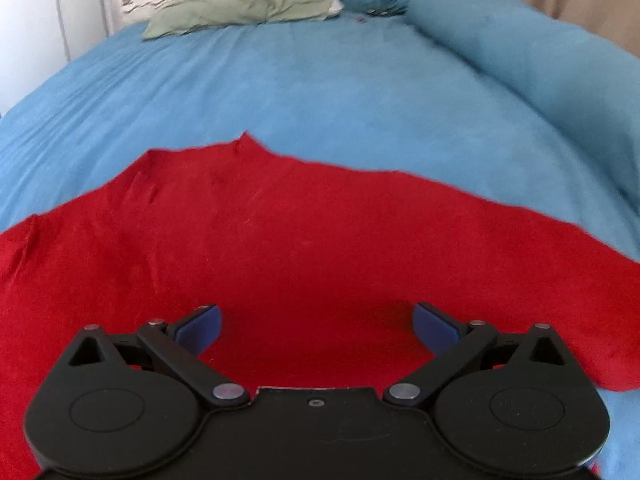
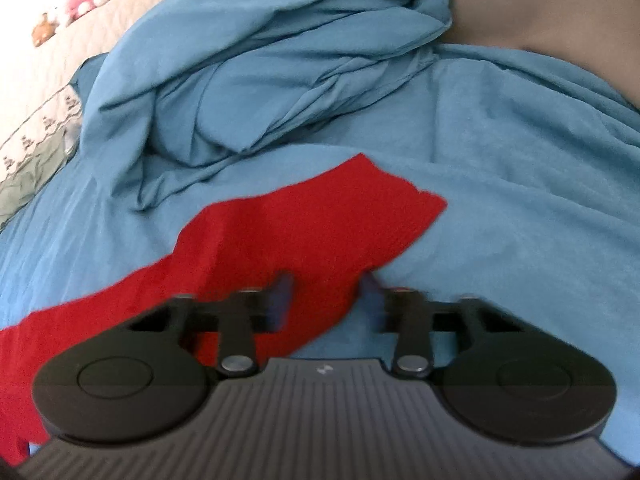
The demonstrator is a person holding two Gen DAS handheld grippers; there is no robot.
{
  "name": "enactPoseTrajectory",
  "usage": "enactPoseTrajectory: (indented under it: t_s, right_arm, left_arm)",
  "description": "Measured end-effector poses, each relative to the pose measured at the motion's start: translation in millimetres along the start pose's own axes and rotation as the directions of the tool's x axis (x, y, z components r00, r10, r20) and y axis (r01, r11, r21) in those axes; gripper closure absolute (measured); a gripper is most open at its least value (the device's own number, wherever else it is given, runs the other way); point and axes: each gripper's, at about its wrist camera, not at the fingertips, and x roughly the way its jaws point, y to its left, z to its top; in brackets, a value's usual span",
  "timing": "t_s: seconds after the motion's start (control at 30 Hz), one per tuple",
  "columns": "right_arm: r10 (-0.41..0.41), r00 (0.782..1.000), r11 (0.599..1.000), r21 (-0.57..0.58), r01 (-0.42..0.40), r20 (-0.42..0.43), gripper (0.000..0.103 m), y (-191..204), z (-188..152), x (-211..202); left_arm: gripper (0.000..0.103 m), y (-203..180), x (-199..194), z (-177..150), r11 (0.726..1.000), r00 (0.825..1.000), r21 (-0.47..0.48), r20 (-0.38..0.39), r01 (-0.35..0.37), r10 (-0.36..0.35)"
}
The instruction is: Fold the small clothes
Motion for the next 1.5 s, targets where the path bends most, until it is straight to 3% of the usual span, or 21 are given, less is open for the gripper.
enactPoseTrajectory:
  t_s: [0.03, 0.2, 0.33, 0.43, 0.57, 0.7, 0.77, 0.83, 0.97, 1.1, 1.17, 1.2, 1.23, 1.3, 1.43, 1.5]
  right_arm:
    - [0.003, 1.0, 1.0, 0.0, -0.003, -0.001, 0.08, 2, 2, 1]
    - [0.028, 0.999, 0.996, -0.081, -0.026, 0.019, 0.081, 27, 14, -13]
    - [0.169, 0.984, 0.975, -0.155, -0.159, 0.055, 0.081, 76, 31, -44]
    - [0.303, 0.952, 0.935, -0.21, -0.286, 0.053, 0.081, 135, 37, -68]
    - [0.496, 0.869, 0.831, -0.288, -0.476, -0.005, 0.081, 238, 17, -98]
    - [0.653, 0.746, 0.671, -0.355, -0.651, -0.133, 0.081, 339, -50, -117]
    - [0.67, 0.712, 0.602, -0.408, -0.687, -0.211, 0.082, 377, -100, -120]
    - [0.658, 0.695, 0.544, -0.454, -0.705, -0.29, 0.082, 401, -149, -119]
    - [0.604, 0.694, 0.455, -0.546, -0.703, -0.391, 0.082, 418, -226, -114]
    - [0.592, 0.674, 0.422, -0.543, -0.726, -0.441, 0.077, 402, -244, -106]
    - [0.599, 0.654, 0.41, -0.524, -0.746, -0.463, 0.061, 395, -242, -111]
    - [0.608, 0.642, 0.405, -0.513, -0.757, -0.467, 0.04, 389, -237, -111]
    - [0.62, 0.64, 0.403, -0.516, -0.756, -0.453, 0.026, 385, -229, -111]
    - [0.629, 0.668, 0.416, -0.554, -0.721, -0.397, 0.014, 377, -215, -121]
    - [0.606, 0.692, 0.443, -0.555, -0.704, -0.394, 0.011, 343, -188, -116]
    - [0.583, 0.711, 0.475, -0.545, -0.691, -0.393, 0.01, 319, -181, -110]
  left_arm:
    - [0.0, 2, 3, -1, 1.0, 1.0, -0.008, -0.004, -0.004, 0.004]
    - [0.0, 10, 0, -1, 1.0, 1.0, 0.022, -0.001, -0.001, 0.001]
    - [0.0, 22, -22, 2, 1.0, 0.999, 0.028, 0.054, 0.003, -0.004]
    - [0.0, 48, -42, 10, 1.0, 0.997, -0.007, 0.066, 0.027, -0.026]
    - [0.0, 98, -73, 9, 1.0, 0.992, -0.015, 0.125, 0.012, -0.011]
    - [0.0, 151, -91, 0, 0.996, 0.986, -0.048, 0.14, -0.081, 0.087]
    - [0.0, 175, -94, -9, 0.987, 0.979, -0.076, 0.14, -0.139, 0.148]
    - [0.0, 194, -92, -16, 0.982, 0.979, -0.106, 0.112, -0.158, 0.17]
    - [0.0, 226, -92, -34, 0.977, 0.99, -0.185, 0.071, -0.106, 0.121]
    - [0.0, 227, -95, -40, 0.975, 0.995, -0.213, 0.066, -0.06, 0.076]
    - [0.0, 220, -95, -37, 0.979, 0.996, -0.2, 0.066, -0.044, 0.058]
    - [0.0, 213, -96, -35, 0.982, 0.997, -0.183, 0.067, -0.034, 0.047]
    - [0.0, 205, -92, -28, 0.986, 0.997, -0.166, 0.069, -0.023, 0.034]
    - [0.0, 189, -84, -23, 0.992, 0.999, -0.126, 0.046, 0.019, -0.013]
    - [0.002, 175, -58, -25, 0.981, 0.994, -0.169, -0.038, 0.096, -0.103]
    - [0.011, 174, -51, -31, 0.972, 0.991, -0.208, -0.052, 0.107, -0.12]
